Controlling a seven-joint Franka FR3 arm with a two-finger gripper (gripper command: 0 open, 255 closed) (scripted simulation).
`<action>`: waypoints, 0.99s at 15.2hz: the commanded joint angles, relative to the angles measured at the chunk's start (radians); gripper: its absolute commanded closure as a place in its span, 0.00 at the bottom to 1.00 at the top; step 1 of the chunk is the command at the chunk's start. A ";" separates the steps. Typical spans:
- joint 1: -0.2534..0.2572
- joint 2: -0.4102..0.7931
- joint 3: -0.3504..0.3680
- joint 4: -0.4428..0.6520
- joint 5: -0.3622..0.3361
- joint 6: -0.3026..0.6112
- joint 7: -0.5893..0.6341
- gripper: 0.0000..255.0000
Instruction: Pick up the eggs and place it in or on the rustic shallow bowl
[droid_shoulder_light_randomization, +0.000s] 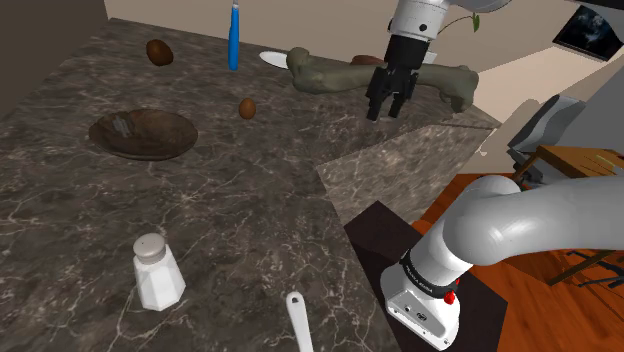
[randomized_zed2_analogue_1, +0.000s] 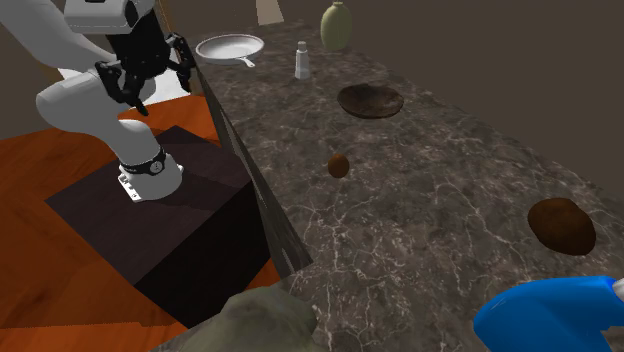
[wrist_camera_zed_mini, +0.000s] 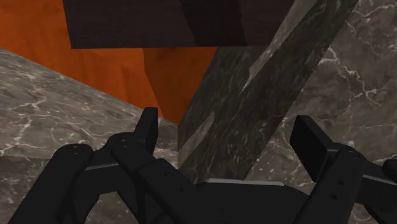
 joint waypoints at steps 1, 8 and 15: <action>0.000 0.000 0.000 0.000 0.000 0.000 0.000 0.00; 0.018 0.254 0.091 0.126 0.036 0.133 0.125 0.00; 0.027 0.524 0.162 0.318 0.024 0.213 0.253 0.00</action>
